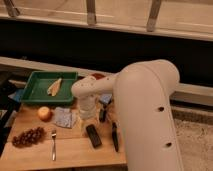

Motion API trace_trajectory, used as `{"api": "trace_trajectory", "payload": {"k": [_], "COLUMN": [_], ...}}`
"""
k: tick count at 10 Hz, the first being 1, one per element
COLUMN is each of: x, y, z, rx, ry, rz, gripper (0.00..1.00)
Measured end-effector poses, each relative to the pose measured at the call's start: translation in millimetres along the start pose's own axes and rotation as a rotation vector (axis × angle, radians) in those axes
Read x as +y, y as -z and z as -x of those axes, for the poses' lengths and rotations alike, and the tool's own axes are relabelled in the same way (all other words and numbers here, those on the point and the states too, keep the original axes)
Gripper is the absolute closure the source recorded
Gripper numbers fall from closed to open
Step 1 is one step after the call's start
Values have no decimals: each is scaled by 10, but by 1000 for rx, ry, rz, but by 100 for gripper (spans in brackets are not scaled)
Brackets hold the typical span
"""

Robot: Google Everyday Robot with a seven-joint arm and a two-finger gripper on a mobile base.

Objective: Place eraser in plastic cup

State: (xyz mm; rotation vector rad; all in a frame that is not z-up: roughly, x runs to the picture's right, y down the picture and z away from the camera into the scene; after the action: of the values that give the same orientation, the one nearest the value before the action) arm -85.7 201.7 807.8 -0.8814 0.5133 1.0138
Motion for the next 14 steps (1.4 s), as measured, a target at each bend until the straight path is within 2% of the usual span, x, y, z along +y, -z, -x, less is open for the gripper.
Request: {"api": "trace_trajectory", "payload": {"k": [4, 8, 11, 13, 14], "x": [98, -23, -142, -171, -140], "y": [-81, -179, -195, -197, -200], "z": [119, 108, 38, 14, 18], "rx": [28, 56, 58, 57, 57], "ry": [25, 0, -33, -53, -53], "rz": [-15, -16, -18, -40, -56], "gripper": [34, 34, 36, 51, 63]}}
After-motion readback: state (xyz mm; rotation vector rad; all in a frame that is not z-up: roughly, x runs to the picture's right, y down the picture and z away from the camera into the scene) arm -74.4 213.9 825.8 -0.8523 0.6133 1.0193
